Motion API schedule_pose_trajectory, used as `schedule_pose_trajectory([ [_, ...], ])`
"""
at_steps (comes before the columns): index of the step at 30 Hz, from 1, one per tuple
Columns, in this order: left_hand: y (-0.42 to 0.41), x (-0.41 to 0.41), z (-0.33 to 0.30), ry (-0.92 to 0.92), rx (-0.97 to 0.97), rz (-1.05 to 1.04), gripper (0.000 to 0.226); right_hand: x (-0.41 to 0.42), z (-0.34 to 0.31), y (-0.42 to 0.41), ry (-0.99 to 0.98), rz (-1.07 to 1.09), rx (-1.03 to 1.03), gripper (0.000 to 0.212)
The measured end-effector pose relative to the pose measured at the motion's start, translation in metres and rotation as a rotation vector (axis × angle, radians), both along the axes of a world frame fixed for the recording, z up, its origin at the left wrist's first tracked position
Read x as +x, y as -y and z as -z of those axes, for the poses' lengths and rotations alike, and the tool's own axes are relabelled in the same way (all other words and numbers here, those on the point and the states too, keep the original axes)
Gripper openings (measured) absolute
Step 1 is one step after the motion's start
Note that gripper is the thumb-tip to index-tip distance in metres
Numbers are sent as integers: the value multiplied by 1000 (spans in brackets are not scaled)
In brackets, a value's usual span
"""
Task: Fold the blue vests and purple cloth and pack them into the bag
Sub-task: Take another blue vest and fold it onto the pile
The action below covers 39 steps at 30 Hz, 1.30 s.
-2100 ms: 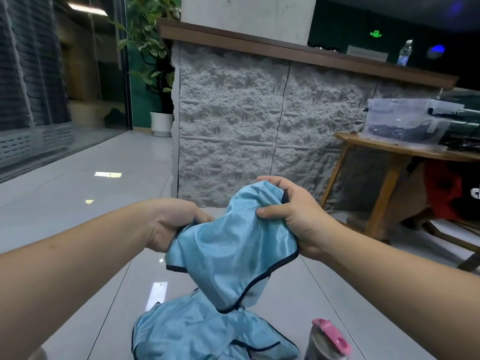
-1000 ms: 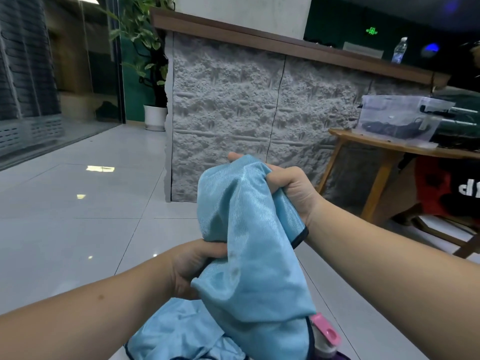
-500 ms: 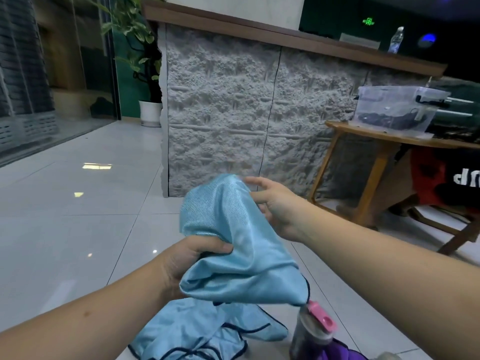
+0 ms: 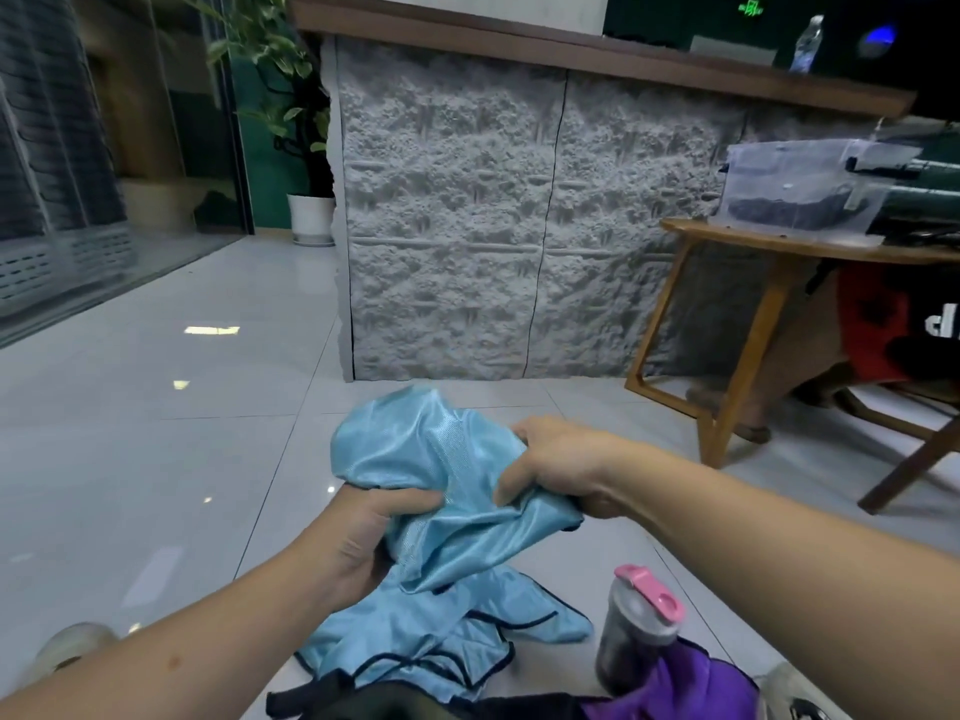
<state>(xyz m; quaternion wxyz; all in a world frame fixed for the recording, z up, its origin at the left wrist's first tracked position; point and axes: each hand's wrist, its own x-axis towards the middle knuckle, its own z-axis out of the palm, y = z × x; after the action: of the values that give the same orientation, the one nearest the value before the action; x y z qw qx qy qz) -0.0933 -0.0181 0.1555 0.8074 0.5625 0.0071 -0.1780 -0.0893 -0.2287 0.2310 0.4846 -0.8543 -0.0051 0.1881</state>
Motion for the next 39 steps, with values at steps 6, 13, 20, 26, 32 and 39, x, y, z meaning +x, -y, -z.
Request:
schedule_pose_trajectory([
  [6,-35,9,20,-87,-22,-17,116,-4,-21,-3,121,-128,-307,21],
  [13,-17,18,5,655,775,216,109,-15,-23,-27,214,-508,-759,16],
  [20,-28,7,-6,361,801,626,32,-11,-5,-15,182,-412,-465,29],
  [26,-57,-4,21,58,513,482,47,-25,79,12,-3,176,495,52],
  [32,-70,-31,78,-207,448,453,44,-70,152,9,-226,387,630,41],
  [39,-76,-55,136,-392,548,695,40,-113,201,-2,-515,289,241,42],
])
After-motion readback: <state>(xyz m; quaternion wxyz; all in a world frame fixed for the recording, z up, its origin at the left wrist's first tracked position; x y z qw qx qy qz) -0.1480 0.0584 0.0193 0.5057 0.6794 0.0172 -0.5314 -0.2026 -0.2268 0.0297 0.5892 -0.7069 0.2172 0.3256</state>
